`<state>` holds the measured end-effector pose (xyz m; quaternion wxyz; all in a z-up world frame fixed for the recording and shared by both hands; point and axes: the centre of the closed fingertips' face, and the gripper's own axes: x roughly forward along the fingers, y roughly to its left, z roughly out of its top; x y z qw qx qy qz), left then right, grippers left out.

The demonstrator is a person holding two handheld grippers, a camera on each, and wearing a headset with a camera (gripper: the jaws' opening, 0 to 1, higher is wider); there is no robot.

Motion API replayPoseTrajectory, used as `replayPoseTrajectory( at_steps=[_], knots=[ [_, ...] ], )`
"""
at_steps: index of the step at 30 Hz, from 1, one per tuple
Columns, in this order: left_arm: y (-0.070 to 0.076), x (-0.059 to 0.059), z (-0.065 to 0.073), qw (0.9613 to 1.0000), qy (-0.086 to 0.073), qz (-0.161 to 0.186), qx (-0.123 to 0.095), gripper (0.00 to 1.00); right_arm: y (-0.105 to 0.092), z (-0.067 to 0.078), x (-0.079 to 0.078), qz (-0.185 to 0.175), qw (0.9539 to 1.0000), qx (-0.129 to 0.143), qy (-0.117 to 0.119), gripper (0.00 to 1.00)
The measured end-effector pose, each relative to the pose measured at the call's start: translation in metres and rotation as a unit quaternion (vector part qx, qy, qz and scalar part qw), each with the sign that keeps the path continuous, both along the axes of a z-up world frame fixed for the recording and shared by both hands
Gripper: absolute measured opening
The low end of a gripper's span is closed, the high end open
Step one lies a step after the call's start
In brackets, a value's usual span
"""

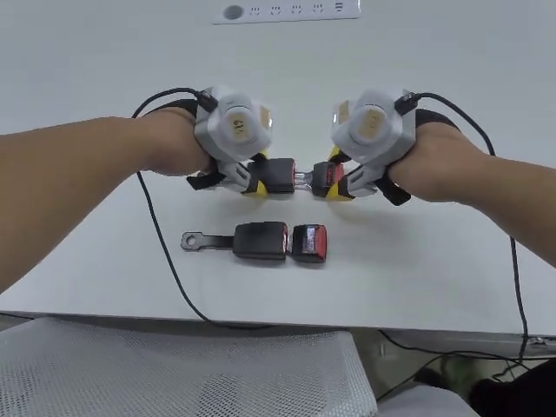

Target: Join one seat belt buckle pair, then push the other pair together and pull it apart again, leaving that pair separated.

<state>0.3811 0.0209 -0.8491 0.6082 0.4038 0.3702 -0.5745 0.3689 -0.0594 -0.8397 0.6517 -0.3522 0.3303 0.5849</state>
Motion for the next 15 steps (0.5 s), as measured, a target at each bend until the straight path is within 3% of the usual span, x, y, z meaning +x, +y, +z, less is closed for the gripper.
replayPoseTrajectory(
  at_steps=[8, 15],
  knots=[
    [0.000, 0.000, 0.000, 1.0000, -0.003, 0.007, 0.004, 0.33, -0.038, 0.002, -0.003, -0.023, 0.9997, -0.006, -0.001, 0.32],
    [0.001, 0.000, 0.000, 0.9996, -0.005, 0.024, 0.011, 0.33, -0.083, -0.005, -0.007, -0.045, 0.9985, -0.029, 0.011, 0.33]
  ],
)
